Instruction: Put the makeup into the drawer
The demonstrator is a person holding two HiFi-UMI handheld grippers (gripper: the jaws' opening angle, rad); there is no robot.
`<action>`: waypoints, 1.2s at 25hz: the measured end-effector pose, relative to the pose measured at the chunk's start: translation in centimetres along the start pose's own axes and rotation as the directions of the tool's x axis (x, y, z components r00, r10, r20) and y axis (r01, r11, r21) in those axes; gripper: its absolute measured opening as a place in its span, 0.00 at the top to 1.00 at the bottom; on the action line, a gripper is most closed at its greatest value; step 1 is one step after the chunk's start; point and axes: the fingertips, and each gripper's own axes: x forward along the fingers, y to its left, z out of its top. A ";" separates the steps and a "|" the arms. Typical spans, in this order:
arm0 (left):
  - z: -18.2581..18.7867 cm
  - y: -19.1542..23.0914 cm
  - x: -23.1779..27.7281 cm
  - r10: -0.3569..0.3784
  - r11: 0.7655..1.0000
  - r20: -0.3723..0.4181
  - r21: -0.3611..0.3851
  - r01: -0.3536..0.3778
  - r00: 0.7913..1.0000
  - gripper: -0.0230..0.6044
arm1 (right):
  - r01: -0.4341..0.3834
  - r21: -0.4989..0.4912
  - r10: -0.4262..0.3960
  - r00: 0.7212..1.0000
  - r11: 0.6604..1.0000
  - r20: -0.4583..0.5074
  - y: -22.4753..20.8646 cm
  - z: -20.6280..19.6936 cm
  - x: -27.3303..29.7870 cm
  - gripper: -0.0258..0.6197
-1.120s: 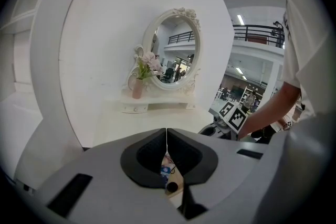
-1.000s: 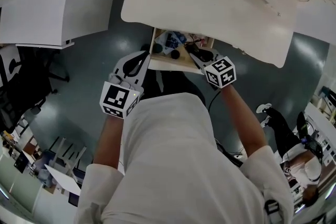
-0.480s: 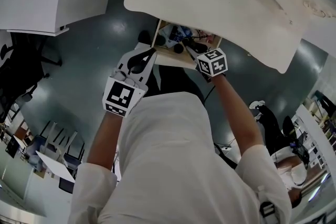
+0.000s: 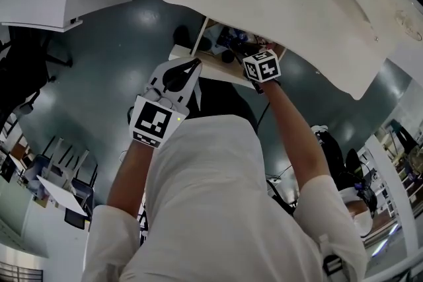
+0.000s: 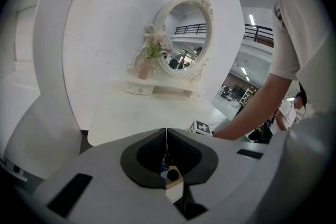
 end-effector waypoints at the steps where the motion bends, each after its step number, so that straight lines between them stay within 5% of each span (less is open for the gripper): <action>1: -0.1 0.2 -0.1 0.004 1.000 -0.002 -0.007 -0.004 1.000 0.93 | 0.004 -0.004 -0.004 1.000 1.000 -0.013 -0.2 -0.2 0.4 0.79; 11: -1.3 1.4 -0.4 0.012 1.000 -0.027 -0.027 -0.012 1.000 0.93 | -0.007 0.017 0.008 0.998 1.000 -0.066 -0.6 -0.8 2.6 0.76; 17: -0.9 1.7 -0.8 0.006 1.000 -0.017 -0.018 -0.007 1.000 0.93 | 0.060 0.008 -0.060 0.997 0.998 -0.054 -1.5 -0.5 2.0 0.61; 30: 0.7 2.5 -3.1 -0.036 0.999 0.038 0.040 0.034 0.999 0.93 | 0.175 0.022 -0.176 0.984 0.984 0.024 -1.5 1.4 -2.2 0.60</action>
